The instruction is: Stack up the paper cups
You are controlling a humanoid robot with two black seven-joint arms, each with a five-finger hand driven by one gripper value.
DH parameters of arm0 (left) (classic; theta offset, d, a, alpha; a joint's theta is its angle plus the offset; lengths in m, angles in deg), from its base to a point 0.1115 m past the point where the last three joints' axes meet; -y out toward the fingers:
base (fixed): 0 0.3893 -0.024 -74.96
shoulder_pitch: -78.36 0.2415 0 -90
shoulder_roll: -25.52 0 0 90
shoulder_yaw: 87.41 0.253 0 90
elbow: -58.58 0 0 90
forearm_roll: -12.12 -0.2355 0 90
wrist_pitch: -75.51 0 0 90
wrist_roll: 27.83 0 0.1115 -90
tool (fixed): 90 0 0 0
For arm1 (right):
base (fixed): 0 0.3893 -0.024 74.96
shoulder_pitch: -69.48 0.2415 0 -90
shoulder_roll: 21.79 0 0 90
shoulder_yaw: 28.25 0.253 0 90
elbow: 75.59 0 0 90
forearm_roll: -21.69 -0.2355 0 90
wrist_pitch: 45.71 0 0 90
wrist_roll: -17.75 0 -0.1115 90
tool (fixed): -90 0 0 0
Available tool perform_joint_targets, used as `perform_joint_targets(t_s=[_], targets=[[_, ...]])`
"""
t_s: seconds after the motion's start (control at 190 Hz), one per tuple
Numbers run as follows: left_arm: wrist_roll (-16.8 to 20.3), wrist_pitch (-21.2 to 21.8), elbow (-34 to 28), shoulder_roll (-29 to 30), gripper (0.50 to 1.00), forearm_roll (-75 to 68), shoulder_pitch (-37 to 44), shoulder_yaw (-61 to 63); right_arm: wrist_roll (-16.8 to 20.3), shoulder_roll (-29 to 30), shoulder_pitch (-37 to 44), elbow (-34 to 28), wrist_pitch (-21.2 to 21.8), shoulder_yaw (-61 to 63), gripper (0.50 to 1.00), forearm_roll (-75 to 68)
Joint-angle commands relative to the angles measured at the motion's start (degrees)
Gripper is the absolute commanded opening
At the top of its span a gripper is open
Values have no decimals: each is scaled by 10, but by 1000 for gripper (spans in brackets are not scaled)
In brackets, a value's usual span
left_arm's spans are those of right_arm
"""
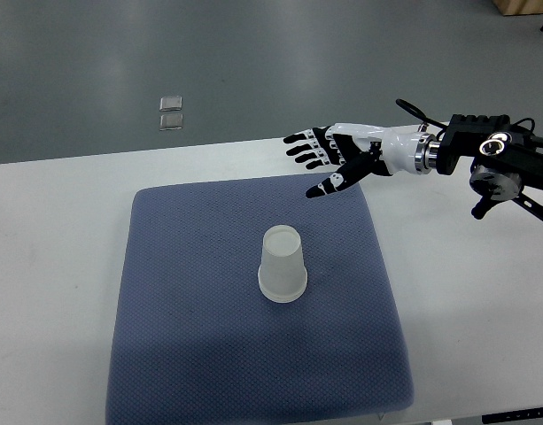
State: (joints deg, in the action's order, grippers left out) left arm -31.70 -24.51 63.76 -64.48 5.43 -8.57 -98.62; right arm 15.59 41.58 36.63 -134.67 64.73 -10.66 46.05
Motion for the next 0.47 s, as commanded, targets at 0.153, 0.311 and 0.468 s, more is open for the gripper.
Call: perform_joint_targets(t_s=[0.153, 0.311, 0.468], targets=[[0, 0, 0, 0, 1000, 0, 0, 0, 23, 41, -39, 62, -54, 15, 915, -215], [0, 0, 0, 0, 1000, 0, 0, 0, 21, 53, -64, 68, -53, 29, 917, -237], [0, 0, 0, 0, 1000, 0, 0, 0, 21, 54, -78, 69, -53, 35, 919, -237]])
